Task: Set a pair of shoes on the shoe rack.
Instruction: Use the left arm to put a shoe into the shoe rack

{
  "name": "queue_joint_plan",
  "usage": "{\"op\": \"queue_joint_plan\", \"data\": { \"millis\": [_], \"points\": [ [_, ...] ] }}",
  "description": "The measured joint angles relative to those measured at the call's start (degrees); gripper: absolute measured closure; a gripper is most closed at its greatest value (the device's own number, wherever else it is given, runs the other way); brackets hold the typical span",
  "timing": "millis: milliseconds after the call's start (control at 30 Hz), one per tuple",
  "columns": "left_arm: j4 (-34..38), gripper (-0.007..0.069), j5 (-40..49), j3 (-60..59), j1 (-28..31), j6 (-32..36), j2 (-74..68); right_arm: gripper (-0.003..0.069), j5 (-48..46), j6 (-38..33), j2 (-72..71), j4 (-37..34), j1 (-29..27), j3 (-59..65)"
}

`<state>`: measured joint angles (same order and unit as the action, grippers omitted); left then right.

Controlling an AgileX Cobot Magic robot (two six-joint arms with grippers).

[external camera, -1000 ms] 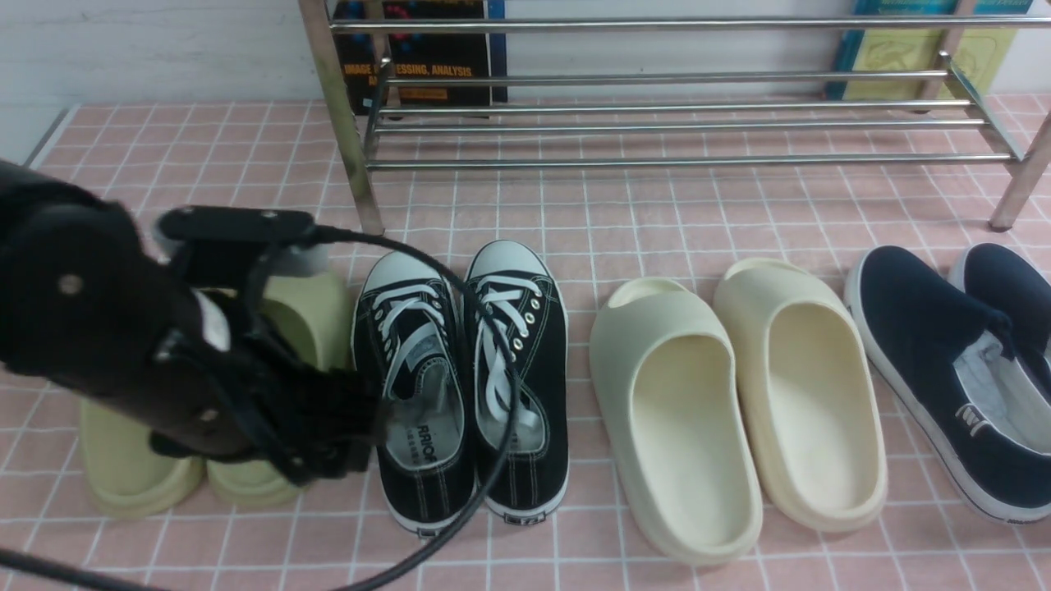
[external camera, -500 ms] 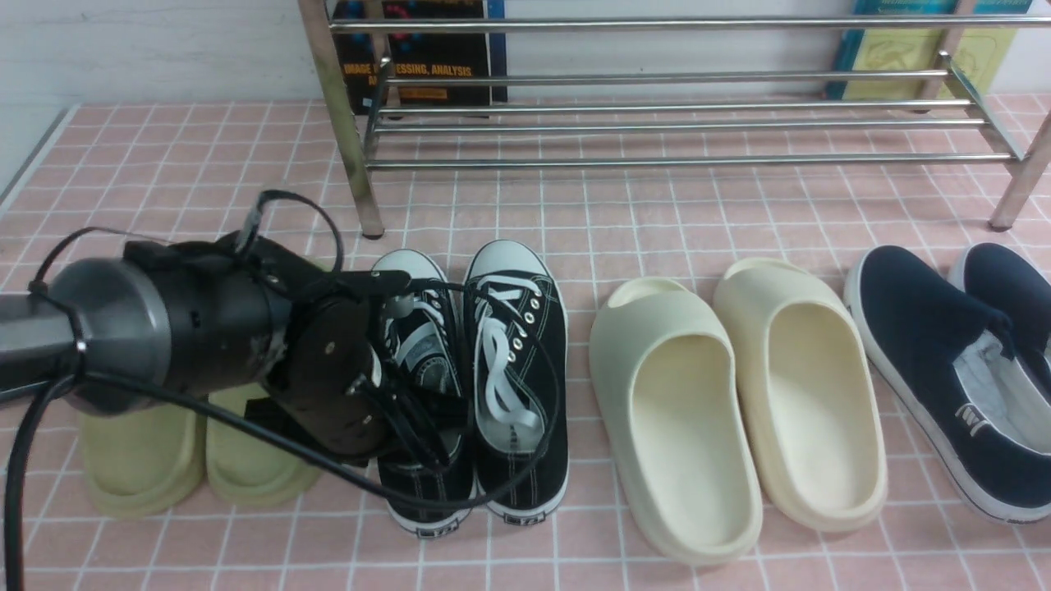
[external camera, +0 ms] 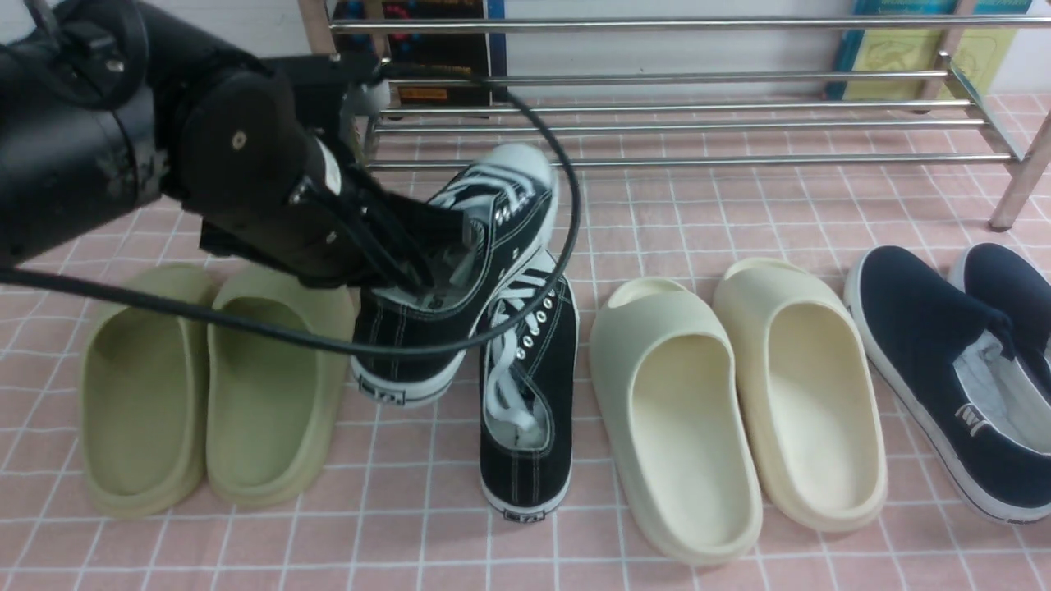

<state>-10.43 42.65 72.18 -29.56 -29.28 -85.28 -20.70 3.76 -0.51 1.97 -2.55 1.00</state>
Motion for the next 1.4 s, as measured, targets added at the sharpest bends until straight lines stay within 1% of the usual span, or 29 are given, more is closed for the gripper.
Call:
{"op": "queue_joint_plan", "data": {
  "millis": [200,300,433,600,700,733,867,1000,1133,1333,1367,1400],
  "points": [
    [1.83,0.0608,-1.48,4.09,3.68,0.41,-3.81,0.0419,0.00,0.00,0.00,0.05,0.00,0.00],
    [2.53,0.0608,-3.91,7.19,7.03,0.46,-8.45,0.0419,0.00,0.00,0.00,0.05,0.00,0.00],
    [2.47,0.0608,-7.33,11.23,9.00,0.40,-14.48,0.0419,0.00,0.00,0.00,0.05,0.00,0.00],
    [2.27,0.0608,-10.20,17.72,9.15,0.40,-21.46,0.0419,0.00,0.00,0.00,0.05,0.00,0.00],
    [2.40,0.0607,-11.84,23.98,9.49,-0.01,-27.43,0.0419,0.00,0.00,0.00,0.05,0.00,0.00],
    [2.48,0.0606,-11.93,24.36,9.49,-0.09,-27.43,0.0419,0.00,0.00,0.00,0.05,0.00,0.00],
    [2.70,0.0604,-12.67,31.59,11.45,-3.62,-34.13,0.0419,0.00,0.00,0.00,0.05,0.00,0.00],
    [2.22,0.0600,-14.68,35.71,12.59,-5.13,-37.24,0.0419,0.00,0.06,0.00,0.05,0.00,0.00],
    [2.58,0.0592,-15.58,37.08,12.58,-6.35,-38.21,0.0419,0.00,0.16,0.00,0.05,0.00,0.00],
    [2.63,0.0530,-16.26,37.36,12.53,-6.88,-38.69,0.0419,0.00,0.18,0.00,0.84,0.00,0.00],
    [2.63,0.0496,-16.26,37.41,12.53,-7.02,-38.69,0.0419,0.00,0.18,0.00,1.35,0.00,0.00],
    [2.63,0.0485,-16.26,37.43,12.53,-7.09,-38.69,0.0419,0.00,0.18,0.00,1.41,0.00,0.00]
  ]
}}
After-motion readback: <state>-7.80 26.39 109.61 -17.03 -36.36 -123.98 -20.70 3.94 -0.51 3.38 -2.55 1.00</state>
